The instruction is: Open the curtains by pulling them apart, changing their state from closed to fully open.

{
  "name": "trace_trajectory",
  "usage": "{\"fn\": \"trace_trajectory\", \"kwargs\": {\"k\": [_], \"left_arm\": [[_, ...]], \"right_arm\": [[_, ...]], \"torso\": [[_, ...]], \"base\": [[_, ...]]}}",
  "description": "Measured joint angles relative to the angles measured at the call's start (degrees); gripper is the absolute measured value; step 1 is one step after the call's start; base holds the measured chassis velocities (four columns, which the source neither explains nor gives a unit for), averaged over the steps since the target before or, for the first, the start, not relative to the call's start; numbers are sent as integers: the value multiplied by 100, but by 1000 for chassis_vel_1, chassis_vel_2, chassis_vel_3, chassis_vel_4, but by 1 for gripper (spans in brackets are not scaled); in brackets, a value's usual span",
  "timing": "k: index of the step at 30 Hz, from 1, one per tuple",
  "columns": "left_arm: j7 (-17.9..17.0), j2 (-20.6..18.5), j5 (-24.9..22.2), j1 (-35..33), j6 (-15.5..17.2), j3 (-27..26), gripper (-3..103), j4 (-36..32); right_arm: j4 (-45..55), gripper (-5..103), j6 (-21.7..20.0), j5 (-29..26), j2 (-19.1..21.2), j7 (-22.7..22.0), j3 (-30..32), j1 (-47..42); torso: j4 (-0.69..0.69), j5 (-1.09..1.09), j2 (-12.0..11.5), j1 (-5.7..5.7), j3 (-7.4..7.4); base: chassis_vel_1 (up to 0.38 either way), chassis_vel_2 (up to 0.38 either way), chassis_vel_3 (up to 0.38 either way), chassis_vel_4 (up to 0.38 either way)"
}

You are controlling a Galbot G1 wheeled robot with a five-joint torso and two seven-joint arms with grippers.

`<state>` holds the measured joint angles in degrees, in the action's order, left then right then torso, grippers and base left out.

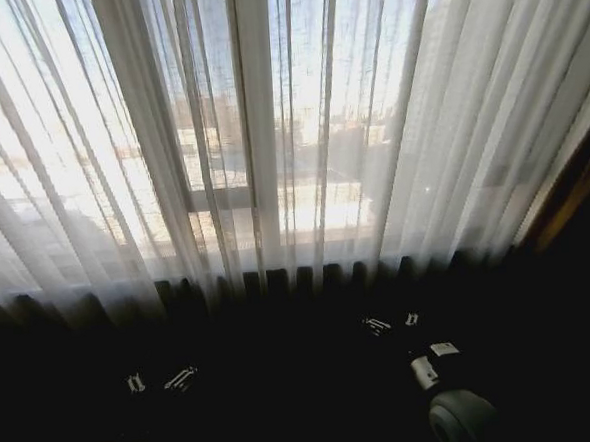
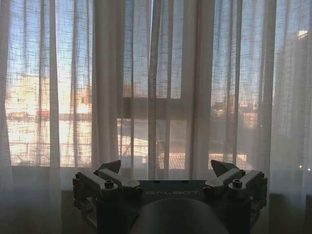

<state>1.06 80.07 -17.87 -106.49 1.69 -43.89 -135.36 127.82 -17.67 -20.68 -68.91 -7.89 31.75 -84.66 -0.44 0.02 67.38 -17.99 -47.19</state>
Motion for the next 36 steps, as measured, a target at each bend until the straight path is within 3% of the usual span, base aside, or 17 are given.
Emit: {"fn": "trace_trajectory", "kwargs": {"k": [21,36], "left_arm": [[9,109,184,-167,-227,19,100,-68],[18,145,249,-213,-335,30,100,-71]], "right_arm": [[11,100,26,24,-64,174,-14,-23],[2,100,53,115,-65,266,-51,-49]], "torso": [[0,0,0,1,0],[-1,-1,1,1,1]], "base": [[0,0,0,0],[-120,177,133,-190]]}}
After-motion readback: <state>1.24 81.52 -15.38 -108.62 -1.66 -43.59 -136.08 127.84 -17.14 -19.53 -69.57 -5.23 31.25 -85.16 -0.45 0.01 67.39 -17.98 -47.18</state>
